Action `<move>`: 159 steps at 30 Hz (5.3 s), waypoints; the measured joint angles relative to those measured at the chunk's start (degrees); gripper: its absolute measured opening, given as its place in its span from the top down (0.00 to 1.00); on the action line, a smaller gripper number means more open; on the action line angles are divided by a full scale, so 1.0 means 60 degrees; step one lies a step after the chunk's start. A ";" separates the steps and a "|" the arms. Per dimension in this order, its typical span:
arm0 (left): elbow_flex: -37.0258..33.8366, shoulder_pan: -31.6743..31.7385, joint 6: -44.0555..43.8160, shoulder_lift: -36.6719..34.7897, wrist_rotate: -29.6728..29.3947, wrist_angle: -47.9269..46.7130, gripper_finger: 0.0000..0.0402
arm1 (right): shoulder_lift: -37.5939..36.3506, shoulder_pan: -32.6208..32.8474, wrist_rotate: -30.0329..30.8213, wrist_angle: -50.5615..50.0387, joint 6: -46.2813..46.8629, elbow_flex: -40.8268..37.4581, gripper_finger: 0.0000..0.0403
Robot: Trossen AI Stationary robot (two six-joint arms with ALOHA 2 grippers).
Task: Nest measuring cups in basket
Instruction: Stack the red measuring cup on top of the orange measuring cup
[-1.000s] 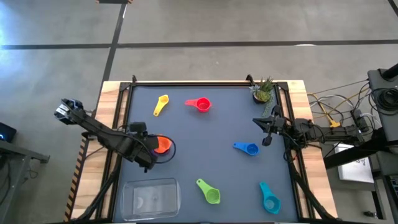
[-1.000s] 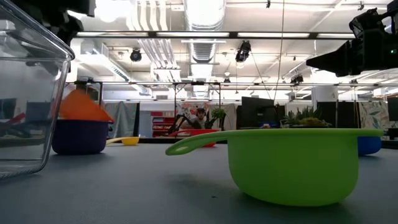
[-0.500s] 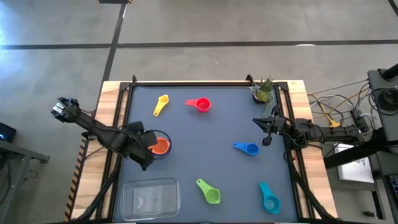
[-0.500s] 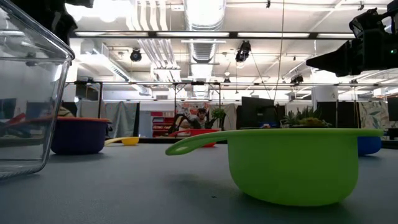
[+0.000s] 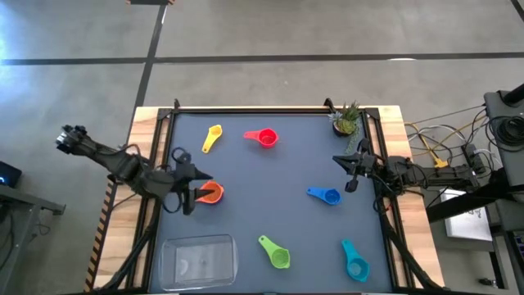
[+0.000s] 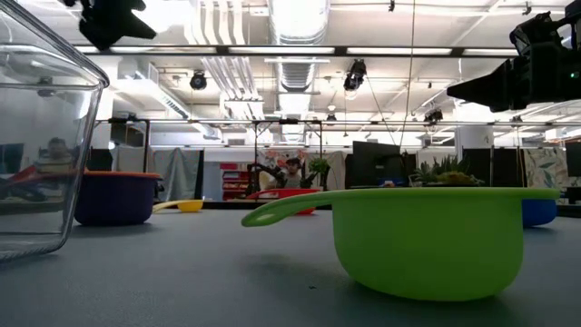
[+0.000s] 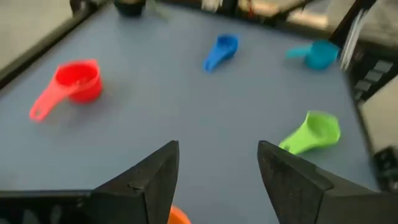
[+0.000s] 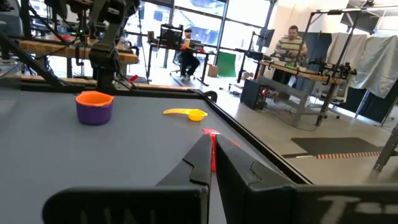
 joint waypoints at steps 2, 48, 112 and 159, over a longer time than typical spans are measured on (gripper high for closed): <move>-0.0465 0.0293 0.0373 -0.0405 0.0002 0.0784 0.52 | 0.0000 -0.0002 -0.0001 0.0000 0.0000 0.0001 0.98; 0.3345 0.7898 0.6723 0.6729 0.5847 0.1791 0.33 | 0.0000 -0.0003 0.0001 0.0000 0.0000 0.0003 0.98; 0.6301 0.9177 0.9030 1.1277 0.4734 0.0194 0.31 | 0.0000 -0.0003 0.0001 0.0000 0.0000 0.0000 0.98; 0.6630 0.9268 0.9850 1.2244 0.4245 0.0900 0.33 | 0.0000 0.0000 -0.0002 0.0001 0.0000 0.0004 0.98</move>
